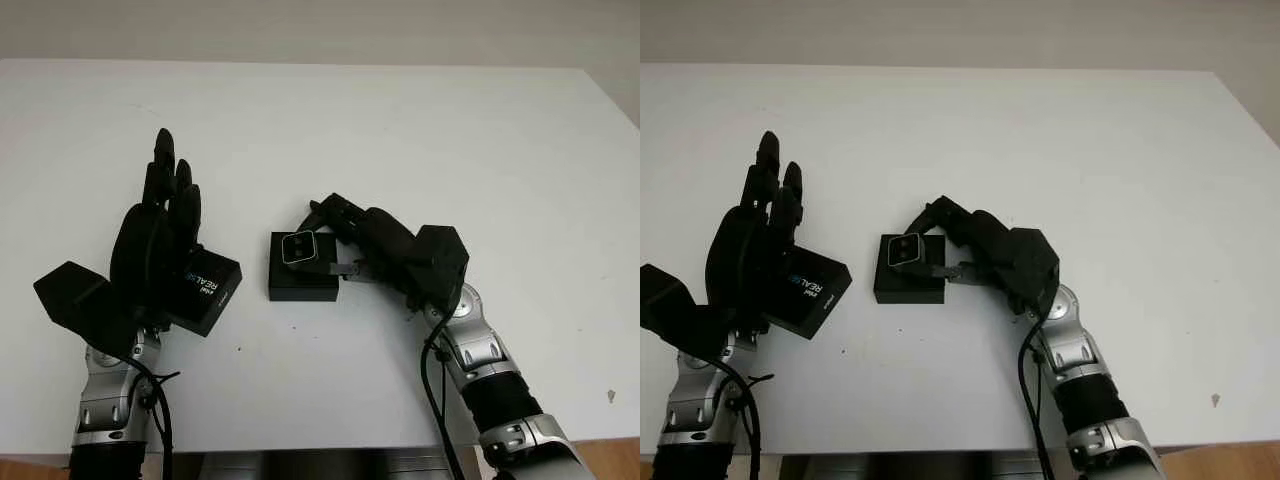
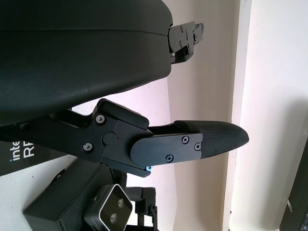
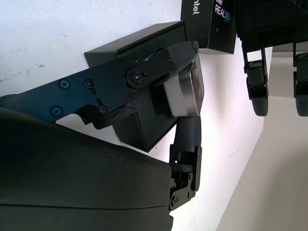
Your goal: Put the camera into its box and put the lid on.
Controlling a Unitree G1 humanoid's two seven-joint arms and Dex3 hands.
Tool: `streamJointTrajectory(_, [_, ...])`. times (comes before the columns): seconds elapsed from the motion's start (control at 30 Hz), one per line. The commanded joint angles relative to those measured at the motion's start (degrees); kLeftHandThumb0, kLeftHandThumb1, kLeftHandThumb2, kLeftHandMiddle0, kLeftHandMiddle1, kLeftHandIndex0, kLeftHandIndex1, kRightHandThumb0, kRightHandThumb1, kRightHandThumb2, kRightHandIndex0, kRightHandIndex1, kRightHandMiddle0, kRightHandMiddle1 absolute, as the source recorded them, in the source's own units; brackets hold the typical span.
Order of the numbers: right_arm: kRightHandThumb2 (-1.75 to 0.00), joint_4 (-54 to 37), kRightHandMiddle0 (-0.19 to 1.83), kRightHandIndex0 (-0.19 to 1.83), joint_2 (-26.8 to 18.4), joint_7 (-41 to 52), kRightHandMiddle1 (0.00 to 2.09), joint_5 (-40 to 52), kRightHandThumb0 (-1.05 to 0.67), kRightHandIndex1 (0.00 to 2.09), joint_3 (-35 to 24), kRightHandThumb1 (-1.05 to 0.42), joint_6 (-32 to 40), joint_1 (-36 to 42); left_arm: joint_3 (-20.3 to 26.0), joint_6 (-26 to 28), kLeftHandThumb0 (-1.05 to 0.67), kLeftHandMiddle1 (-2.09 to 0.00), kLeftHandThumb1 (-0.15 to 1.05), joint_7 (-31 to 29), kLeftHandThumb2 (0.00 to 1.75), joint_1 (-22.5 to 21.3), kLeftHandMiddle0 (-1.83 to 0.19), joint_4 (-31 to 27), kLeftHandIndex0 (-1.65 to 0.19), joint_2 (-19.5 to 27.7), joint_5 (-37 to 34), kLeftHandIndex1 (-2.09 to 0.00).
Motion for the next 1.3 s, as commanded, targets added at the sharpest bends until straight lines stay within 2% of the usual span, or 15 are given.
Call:
streamJointTrajectory(0.0, [-0.05,0.15,0.31,0.13,0.25,0.12,1.72,-0.44,-0.53,0.05,0.82,-1.01,-0.05,1.92,0.29,-0.38,-0.76,0.00,1.05,-0.27,0.52,0.60,0.19,-0.68,0.19,0.31,-0.08,0.00])
streamJointTrajectory(0.47, [-0.05,-2.05,0.27,0.11,-0.59,0.36,1.69,-2.56,-0.51,0.04,2.34,-1.00,2.48,2.91,0.29,-0.34,-0.76,0.00,1.05,0.29,0.51,0.64,0.19,-1.05,0.19,0.22,0.00,0.00])
streamJointTrajectory(0.5, [-0.05,-2.48,0.23,0.09,-0.70,0.70,1.64,-2.51,-0.51,0.04,2.43,-1.00,3.31,2.93,0.29,-0.40,-0.76,0.00,1.05,0.46,0.51,0.63,0.19,-1.03,0.19,0.17,0.16,0.00])
streamJointTrajectory(0.63, [-0.05,-4.12,-0.02,-0.04,-2.18,1.81,1.12,-4.09,-0.58,0.02,3.69,-0.99,4.45,2.90,0.40,-0.45,-0.76,0.00,1.05,0.41,0.50,0.55,0.19,-0.89,0.19,-0.03,-0.24,0.00])
streamJointTrajectory(0.73, [-0.05,-5.16,-0.06,-0.14,-3.20,2.21,0.76,-5.35,-0.61,0.03,4.41,-0.99,4.62,2.99,0.28,-0.03,-0.76,0.00,1.05,0.57,0.51,0.62,0.19,-1.11,0.19,0.15,0.05,0.00])
streamJointTrajectory(0.77, [-0.05,-5.41,-0.06,-0.16,-3.37,2.27,0.69,-5.52,-0.61,0.03,4.49,-0.99,4.53,3.08,0.30,0.08,-0.76,0.00,1.05,0.67,0.50,0.67,0.19,-1.21,0.19,0.14,0.06,0.00])
streamJointTrajectory(0.93, [-0.05,-6.25,-0.05,-0.19,-4.11,2.37,0.51,-6.13,-0.64,0.00,4.80,-0.99,4.49,3.31,0.25,-0.62,-0.76,0.00,1.05,0.55,0.51,0.56,0.19,-0.74,0.19,0.20,0.33,0.00])
streamJointTrajectory(1.27, [-0.06,-7.23,-0.04,-0.19,-4.56,2.18,0.42,-6.24,-0.68,0.00,4.30,-1.00,4.83,3.31,0.28,-0.18,-0.76,0.00,1.05,0.09,0.51,0.81,0.19,-1.01,0.19,0.25,-0.12,0.00])
